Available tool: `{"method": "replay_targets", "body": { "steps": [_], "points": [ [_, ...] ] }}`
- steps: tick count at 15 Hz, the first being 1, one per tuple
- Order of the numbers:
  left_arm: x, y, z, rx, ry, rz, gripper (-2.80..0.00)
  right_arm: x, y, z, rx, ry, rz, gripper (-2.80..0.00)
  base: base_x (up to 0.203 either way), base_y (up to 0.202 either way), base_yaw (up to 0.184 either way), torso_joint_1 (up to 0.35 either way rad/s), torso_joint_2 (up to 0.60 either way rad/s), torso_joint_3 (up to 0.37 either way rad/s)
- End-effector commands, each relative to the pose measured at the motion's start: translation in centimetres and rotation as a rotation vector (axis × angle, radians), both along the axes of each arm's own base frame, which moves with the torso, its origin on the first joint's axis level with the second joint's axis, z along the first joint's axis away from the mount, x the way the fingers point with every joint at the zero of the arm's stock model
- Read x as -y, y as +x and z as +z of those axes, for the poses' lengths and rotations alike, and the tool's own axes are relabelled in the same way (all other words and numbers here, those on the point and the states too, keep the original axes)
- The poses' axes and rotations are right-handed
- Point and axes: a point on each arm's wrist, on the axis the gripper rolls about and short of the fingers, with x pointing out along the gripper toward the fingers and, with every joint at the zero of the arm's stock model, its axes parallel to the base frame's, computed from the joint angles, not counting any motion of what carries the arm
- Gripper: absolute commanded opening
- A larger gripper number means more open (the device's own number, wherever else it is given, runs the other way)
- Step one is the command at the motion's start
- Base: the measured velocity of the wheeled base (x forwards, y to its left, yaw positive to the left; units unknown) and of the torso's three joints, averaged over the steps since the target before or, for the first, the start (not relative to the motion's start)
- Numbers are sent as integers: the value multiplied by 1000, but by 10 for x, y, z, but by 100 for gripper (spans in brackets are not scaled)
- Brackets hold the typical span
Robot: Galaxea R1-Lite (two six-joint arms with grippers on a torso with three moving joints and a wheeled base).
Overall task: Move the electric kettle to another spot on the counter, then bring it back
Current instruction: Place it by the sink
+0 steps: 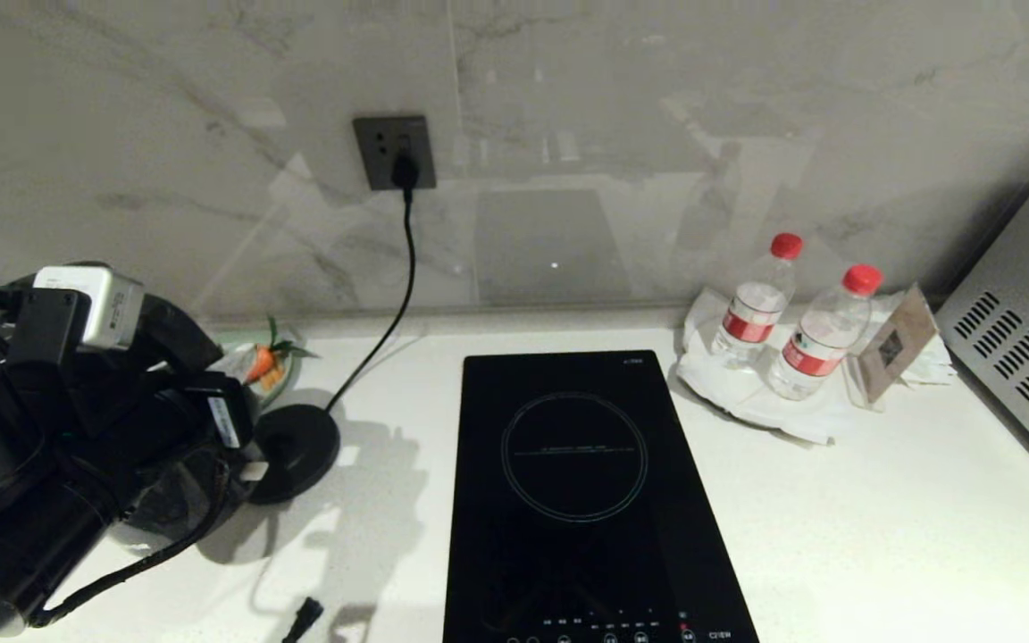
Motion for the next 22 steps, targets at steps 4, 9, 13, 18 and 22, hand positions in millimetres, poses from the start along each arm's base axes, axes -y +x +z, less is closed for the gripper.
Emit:
{"method": "replay_targets", "body": {
  "steps": [4,9,13,18,22],
  "points": [
    [0,1,0,2,0,3,-280,0,0,0,0,0,0,-280,0,0,0,3,0,199],
    [0,1,0,2,0,3,-280,0,0,0,-1,0,0,-280,0,0,0,1,4,201],
    [1,1,0,3,1,2,-280,0,0,0,0,0,0,-280,0,0,0,0,2,200],
    [-1,-4,-3,-6,3,-3,-280,0,0,0,1,0,0,-280,0,0,0,4,1,54],
    [-4,-19,-25,-74,19,-18,-280,0,0,0,0,0,0,-280,0,0,0,0,0,0]
  ]
}}
